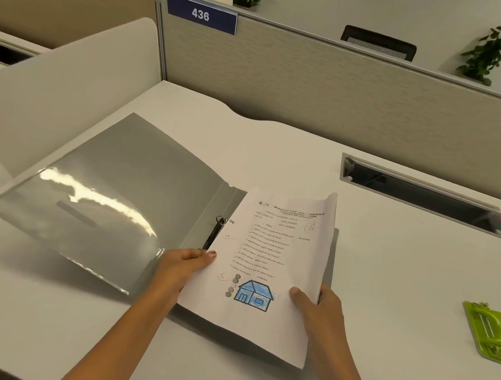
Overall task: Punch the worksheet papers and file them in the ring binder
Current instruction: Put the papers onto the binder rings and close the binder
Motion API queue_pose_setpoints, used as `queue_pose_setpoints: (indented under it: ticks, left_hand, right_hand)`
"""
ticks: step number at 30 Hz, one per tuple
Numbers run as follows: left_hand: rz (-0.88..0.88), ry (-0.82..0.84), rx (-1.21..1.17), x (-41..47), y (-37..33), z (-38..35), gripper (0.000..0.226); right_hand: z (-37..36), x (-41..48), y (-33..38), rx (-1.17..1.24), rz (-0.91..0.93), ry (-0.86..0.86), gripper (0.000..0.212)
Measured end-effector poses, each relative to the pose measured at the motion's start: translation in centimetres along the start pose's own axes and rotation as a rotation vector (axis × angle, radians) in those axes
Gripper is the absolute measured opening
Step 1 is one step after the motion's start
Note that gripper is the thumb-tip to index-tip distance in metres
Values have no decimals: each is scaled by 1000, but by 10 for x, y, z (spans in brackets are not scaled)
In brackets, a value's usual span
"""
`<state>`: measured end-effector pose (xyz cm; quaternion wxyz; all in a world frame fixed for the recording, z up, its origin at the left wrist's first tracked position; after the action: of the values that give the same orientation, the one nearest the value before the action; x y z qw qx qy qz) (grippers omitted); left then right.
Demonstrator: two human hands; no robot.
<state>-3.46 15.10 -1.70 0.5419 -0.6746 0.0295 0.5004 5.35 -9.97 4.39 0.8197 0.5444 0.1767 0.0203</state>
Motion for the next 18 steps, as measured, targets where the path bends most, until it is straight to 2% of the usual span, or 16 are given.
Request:
queue_pose_setpoints:
  ticks: [12,18]
  left_hand:
    - [-27,28,-14,-4,3,-5,13]
    - [52,107,-127,-2,12,-13,24]
  right_hand:
    - [2,6,-27,17,-57,-6,26]
    - [4,10,-33,23,-60,-1,30]
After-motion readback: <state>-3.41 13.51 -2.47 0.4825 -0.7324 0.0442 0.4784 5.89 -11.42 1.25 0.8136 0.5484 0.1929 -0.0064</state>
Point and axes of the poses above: each hand's wrist, its own x-axis towards the middle knuckle, its own z-axis out of the back of the hand, y = z × x, the point moved 8 cm from there along x, towards the middle knuckle, and after that the axes turned 14 degrees about z, right-handed, at the moved point
